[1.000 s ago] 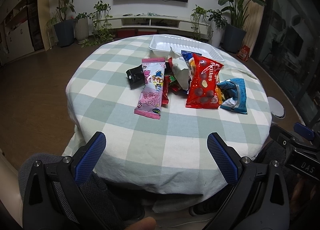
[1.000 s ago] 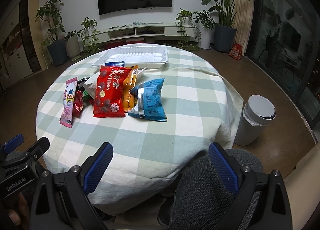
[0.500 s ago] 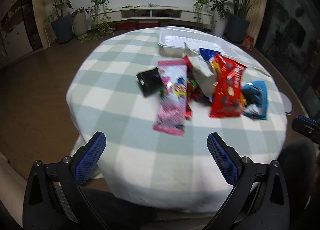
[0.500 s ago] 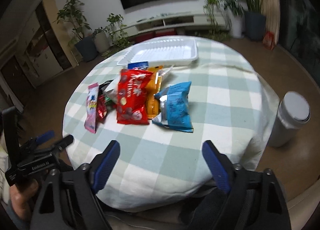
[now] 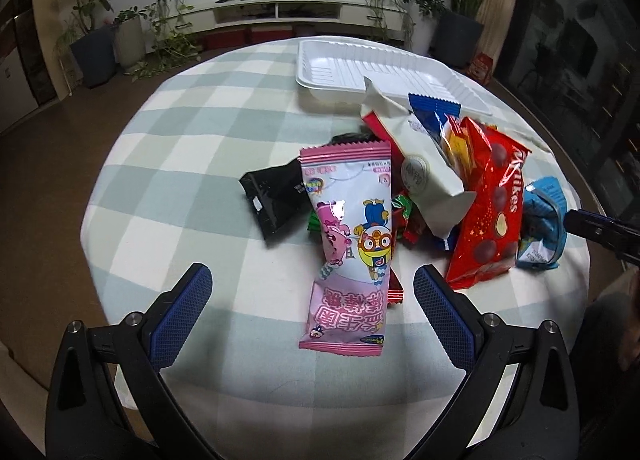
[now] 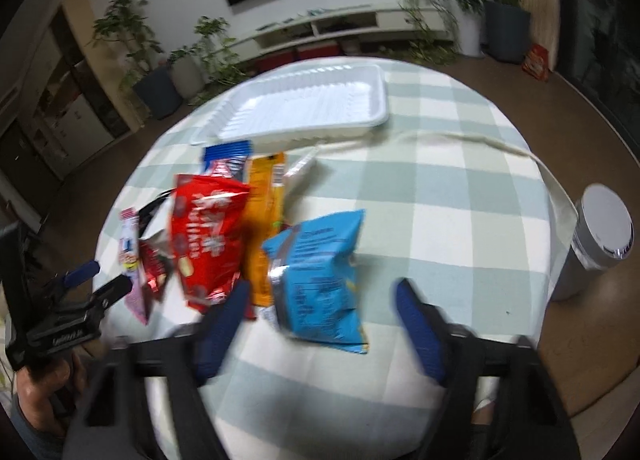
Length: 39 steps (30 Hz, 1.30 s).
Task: Organize snacks
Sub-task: 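Grasp the pink cartoon candy bar with the left gripper while the right grasps the blue snack pack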
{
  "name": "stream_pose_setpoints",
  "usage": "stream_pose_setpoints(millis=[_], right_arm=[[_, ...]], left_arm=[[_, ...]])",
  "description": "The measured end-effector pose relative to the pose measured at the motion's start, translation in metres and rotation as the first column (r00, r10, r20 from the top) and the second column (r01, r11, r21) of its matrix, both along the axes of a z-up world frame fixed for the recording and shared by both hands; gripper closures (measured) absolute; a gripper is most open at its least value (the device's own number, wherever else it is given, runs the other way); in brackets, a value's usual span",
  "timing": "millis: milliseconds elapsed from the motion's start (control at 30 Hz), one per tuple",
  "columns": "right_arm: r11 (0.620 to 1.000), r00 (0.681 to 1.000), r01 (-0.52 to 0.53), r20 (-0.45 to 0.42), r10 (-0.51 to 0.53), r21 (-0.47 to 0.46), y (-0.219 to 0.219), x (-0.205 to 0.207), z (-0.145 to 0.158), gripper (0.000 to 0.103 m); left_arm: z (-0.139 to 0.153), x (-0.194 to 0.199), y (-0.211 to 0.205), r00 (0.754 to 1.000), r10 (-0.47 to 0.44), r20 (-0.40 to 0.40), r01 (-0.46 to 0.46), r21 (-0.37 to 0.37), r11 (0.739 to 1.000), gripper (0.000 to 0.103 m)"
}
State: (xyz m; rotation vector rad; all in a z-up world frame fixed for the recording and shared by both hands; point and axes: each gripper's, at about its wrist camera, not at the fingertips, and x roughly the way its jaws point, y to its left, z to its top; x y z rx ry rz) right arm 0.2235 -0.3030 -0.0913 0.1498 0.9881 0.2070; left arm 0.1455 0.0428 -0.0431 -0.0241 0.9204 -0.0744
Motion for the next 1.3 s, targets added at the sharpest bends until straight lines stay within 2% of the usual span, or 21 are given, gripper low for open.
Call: stream_pose_setpoints(millis=[100, 233, 300, 367, 433, 533, 567, 600, 633, 867, 1067, 1300], right_arm=[[1.000, 1.000, -0.004, 0.004, 0.004, -0.014, 0.003, 0.002, -0.005, 0.046], [0.999, 0.999, -0.018, 0.030, 0.019, -0.042, 0.010, 0.001, -0.004, 0.044], [0.998, 0.999, -0.013, 0.047, 0.017, -0.067, 0.011, 0.002, -0.004, 0.040], [0.995, 0.998, -0.004, 0.066, 0.010, -0.096, 0.011, 0.000, -0.004, 0.033], [0.992, 0.997, -0.004, 0.080, 0.014, -0.125, 0.013, 0.000, -0.005, 0.029], [0.989, 0.995, 0.001, 0.094, 0.013, -0.149, 0.014, -0.001, -0.005, 0.025], [0.989, 0.995, -0.002, 0.095, 0.017, -0.150, 0.014, 0.000, -0.006, 0.025], [0.989, 0.995, -0.003, 0.094, 0.017, -0.148, 0.013, 0.000, -0.006, 0.025], [0.990, 0.996, -0.004, 0.091, 0.017, -0.139, 0.012, 0.000, -0.006, 0.025], [0.999, 0.999, -0.014, 0.028, 0.015, -0.035, 0.005, 0.003, -0.009, 0.025], [0.999, 0.999, 0.009, 0.039, -0.007, -0.036, 0.004, 0.001, -0.008, 0.024], [0.999, 0.999, 0.031, 0.045, -0.031, -0.016, -0.001, 0.005, -0.009, 0.023]], left_arm=[[-0.007, 0.007, -0.003, 1.000, -0.029, -0.011, 0.029, 0.013, 0.999, 0.001], [-0.011, 0.011, -0.001, 0.999, -0.045, -0.007, 0.045, -0.018, 0.999, 0.003], [-0.014, 0.017, 0.000, 0.999, -0.043, -0.005, 0.043, -0.015, 0.999, 0.013], [-0.018, 0.022, 0.004, 0.999, -0.040, -0.015, 0.039, -0.034, 0.999, 0.036], [-0.023, 0.028, 0.010, 0.999, -0.039, -0.034, 0.036, -0.073, 0.997, 0.043], [-0.026, 0.031, 0.010, 0.999, -0.046, -0.030, 0.044, -0.066, 0.997, 0.045], [-0.027, 0.031, 0.011, 0.998, -0.051, -0.025, 0.049, -0.075, 0.996, 0.056], [-0.027, 0.031, 0.012, 0.998, -0.055, -0.021, 0.053, -0.089, 0.995, 0.063], [-0.026, 0.030, 0.014, 0.998, -0.052, -0.016, 0.051, -0.101, 0.994, 0.065], [-0.021, 0.017, 0.019, 0.998, -0.067, 0.016, 0.069, -0.177, 0.982, 0.067], [-0.014, 0.005, 0.016, 0.996, -0.086, 0.033, 0.090, -0.183, 0.979, 0.067], [-0.012, -0.003, 0.014, 0.992, -0.113, 0.050, 0.122, -0.226, 0.967, 0.067]])
